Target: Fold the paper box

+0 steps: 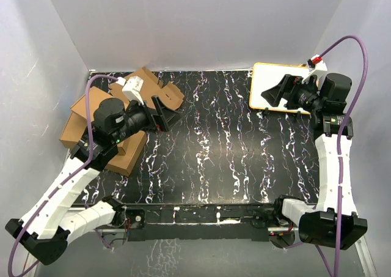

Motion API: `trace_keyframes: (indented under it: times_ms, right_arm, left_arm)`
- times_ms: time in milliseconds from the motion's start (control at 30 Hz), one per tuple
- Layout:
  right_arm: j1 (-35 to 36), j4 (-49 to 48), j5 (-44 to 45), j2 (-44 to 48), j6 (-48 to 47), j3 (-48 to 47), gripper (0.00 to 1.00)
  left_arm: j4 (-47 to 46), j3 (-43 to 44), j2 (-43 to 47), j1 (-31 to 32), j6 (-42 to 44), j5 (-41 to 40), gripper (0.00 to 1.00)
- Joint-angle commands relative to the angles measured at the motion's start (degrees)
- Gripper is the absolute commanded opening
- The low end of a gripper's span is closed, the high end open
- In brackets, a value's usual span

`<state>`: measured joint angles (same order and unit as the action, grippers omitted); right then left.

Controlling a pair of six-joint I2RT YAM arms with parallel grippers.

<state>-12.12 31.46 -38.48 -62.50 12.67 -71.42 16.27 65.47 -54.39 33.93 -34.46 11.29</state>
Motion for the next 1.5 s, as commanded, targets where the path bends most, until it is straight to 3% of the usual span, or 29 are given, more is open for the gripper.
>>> trace_keyframes:
  times_ms: [0, 300, 433, 567, 667, 800, 967, 1133, 1467]
  right_arm:
    - [-0.39, -2.7, 0.33, 1.78, 2.07, -1.29, 0.99]
    - [-0.44, -3.59, -1.4, 3.14, 2.22, -0.12, 0.99]
    - [-0.39, -5.82, -4.4, 4.46, -1.9, 3.14, 0.99]
    - [-0.23, -7.09, -14.85, 5.44, -9.79, 7.1, 0.99]
    - [-0.19, -7.91, -18.08, 5.35, -11.78, 10.66, 0.98]
    - [-0.2, -8.11, -33.11, 3.63, -19.2, 15.85, 0.98]
    - [-0.25, -14.29, -35.0, 1.8, -20.61, 22.38, 0.99]
    - [-0.29, -16.6, -36.02, 1.07, -23.36, 27.02, 0.99]
    - [-0.37, -20.9, -35.06, -0.58, -25.93, 31.58, 0.98]
  left_arm:
    - [-3.45, -1.28, 2.64, 0.44, -2.3, -0.88, 0.97]
    - [-6.94, -4.23, 3.12, 0.56, -4.14, 0.52, 0.97]
    - [-8.53, -5.05, 2.29, 0.52, -3.6, 1.0, 0.97]
    - [1.47, 2.78, -5.36, 1.14, 1.35, -1.07, 0.92]
    - [10.98, 9.96, -13.46, 6.94, 5.31, -10.44, 0.9]
    - [22.92, 21.34, -25.11, 14.46, 10.37, -25.78, 0.9]
    - [34.3, 30.32, -39.21, 15.2, 17.69, -39.78, 0.9]
    - [30.53, 28.1, -46.31, 13.74, 28.85, -49.07, 0.76]
    - [13.75, 19.75, -54.75, 4.58, 45.3, -47.69, 0.64]
